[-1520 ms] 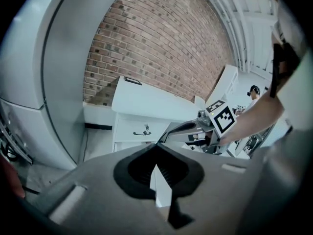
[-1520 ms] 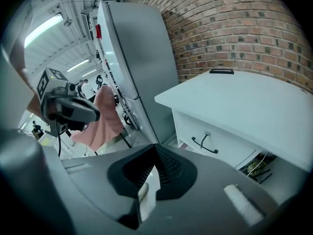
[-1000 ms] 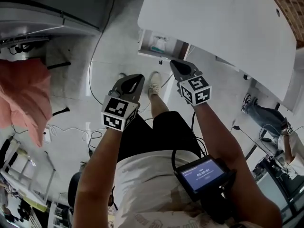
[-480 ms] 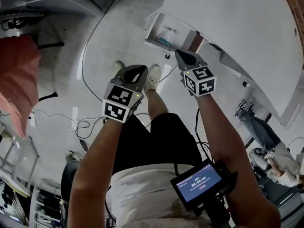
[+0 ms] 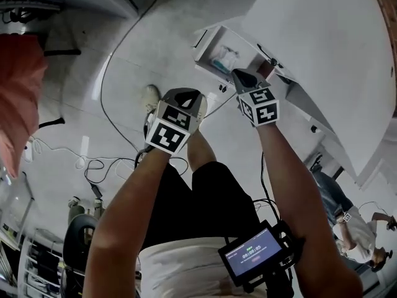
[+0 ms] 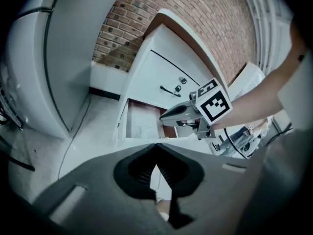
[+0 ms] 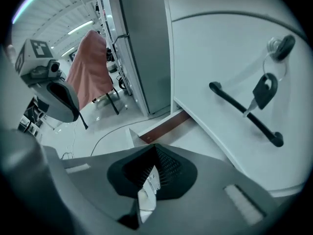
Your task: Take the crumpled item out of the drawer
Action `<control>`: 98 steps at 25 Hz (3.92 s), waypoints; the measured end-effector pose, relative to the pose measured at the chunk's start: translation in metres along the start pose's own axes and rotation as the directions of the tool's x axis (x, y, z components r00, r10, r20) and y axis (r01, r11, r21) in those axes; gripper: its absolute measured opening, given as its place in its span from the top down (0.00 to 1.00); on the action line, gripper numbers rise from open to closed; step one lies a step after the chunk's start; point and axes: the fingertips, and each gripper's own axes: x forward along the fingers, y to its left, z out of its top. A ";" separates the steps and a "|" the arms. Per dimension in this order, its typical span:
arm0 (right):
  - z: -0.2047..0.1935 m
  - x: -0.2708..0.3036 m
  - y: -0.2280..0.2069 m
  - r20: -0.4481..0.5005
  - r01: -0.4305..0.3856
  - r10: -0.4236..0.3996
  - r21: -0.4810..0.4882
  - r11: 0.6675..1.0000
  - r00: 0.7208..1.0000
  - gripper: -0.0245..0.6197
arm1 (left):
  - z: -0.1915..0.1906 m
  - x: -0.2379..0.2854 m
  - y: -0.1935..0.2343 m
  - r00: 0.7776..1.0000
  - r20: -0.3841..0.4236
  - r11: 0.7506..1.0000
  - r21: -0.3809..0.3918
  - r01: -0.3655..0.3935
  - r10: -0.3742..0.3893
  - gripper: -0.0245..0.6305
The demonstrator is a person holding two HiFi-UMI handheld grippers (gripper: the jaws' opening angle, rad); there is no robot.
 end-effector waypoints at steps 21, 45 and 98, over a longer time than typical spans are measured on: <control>-0.050 0.094 -0.046 -0.332 -0.063 -0.035 -0.281 0.958 0.943 0.90 | -0.041 0.050 0.008 0.997 -0.061 0.989 -0.142 0.036 -0.045 0.96; -0.080 0.140 -0.071 -0.475 -0.065 -0.091 -0.301 0.951 0.875 0.77 | -0.051 0.043 0.013 0.999 -0.031 0.984 -0.176 0.025 -0.031 0.96; 0.044 -0.103 0.043 0.113 0.183 -0.191 0.075 0.980 0.975 0.92 | 0.013 -0.094 -0.043 0.996 0.002 0.995 0.040 0.092 -0.092 0.96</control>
